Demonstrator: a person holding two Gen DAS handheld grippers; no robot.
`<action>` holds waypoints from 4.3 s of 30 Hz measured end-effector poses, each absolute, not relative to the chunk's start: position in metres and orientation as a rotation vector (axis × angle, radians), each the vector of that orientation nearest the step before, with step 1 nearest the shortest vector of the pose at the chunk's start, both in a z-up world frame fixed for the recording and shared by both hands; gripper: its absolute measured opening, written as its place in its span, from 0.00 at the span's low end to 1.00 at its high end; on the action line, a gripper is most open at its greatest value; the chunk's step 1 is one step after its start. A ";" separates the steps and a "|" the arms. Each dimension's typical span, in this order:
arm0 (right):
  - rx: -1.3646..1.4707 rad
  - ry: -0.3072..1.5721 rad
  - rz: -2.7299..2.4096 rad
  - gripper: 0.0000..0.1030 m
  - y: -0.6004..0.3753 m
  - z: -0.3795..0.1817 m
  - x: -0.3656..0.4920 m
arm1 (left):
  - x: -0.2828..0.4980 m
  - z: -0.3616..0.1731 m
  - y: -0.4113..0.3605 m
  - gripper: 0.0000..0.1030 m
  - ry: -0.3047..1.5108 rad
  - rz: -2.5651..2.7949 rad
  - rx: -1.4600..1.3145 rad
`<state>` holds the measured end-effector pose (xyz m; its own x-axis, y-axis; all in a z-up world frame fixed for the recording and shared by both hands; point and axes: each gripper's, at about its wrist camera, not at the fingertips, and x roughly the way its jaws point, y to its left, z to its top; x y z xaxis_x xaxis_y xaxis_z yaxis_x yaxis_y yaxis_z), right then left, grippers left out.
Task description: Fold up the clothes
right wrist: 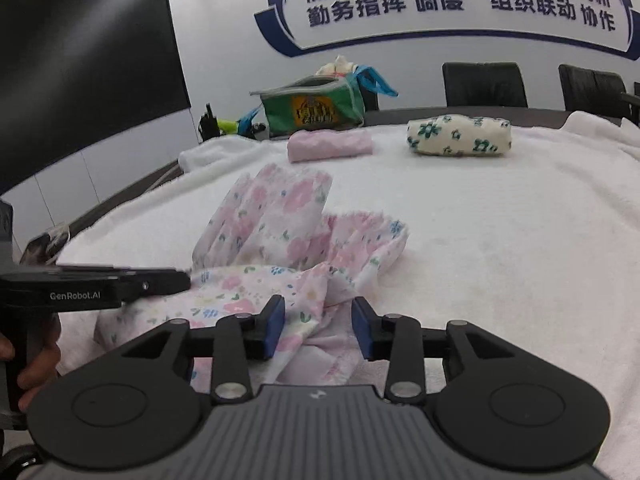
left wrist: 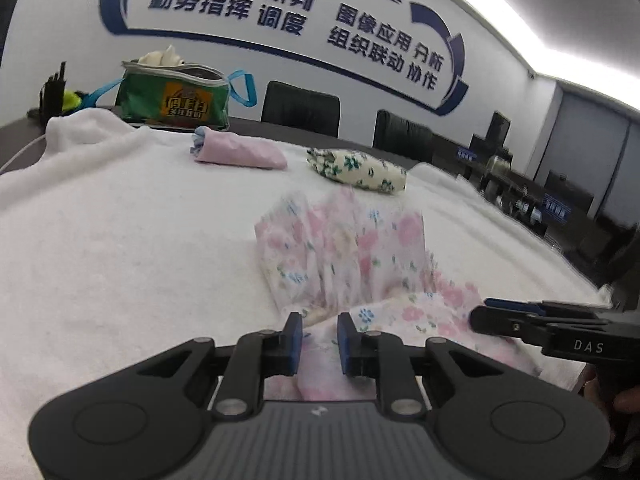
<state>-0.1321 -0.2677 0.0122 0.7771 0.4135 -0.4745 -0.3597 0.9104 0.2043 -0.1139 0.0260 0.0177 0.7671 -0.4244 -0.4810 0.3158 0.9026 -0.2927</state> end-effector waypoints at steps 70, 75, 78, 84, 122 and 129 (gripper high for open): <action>0.403 0.701 0.712 0.16 -0.297 -0.002 -0.062 | -0.101 0.011 0.047 0.18 0.680 -0.516 -0.474; 0.606 0.719 0.731 0.11 -0.320 -0.009 -0.086 | -0.119 0.011 0.047 0.17 0.681 -0.514 -0.448; 0.524 0.691 0.680 0.14 -0.316 -0.002 -0.103 | -0.123 0.008 0.042 0.17 0.683 -0.480 -0.391; 0.419 0.719 0.645 0.14 -0.291 -0.008 -0.108 | -0.126 0.008 0.044 0.23 0.656 -0.451 -0.393; 0.266 0.600 0.456 0.19 -0.258 0.001 -0.115 | -0.116 0.007 0.013 0.22 0.592 -0.340 -0.178; 0.110 0.487 0.531 0.31 -0.268 0.024 -0.126 | -0.132 0.031 0.047 0.30 0.500 -0.460 -0.178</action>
<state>-0.1260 -0.2677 0.0242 0.7516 0.5108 -0.4173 -0.4596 0.8594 0.2241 -0.1322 0.0466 0.0312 0.7782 -0.4662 -0.4208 0.3807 0.8831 -0.2744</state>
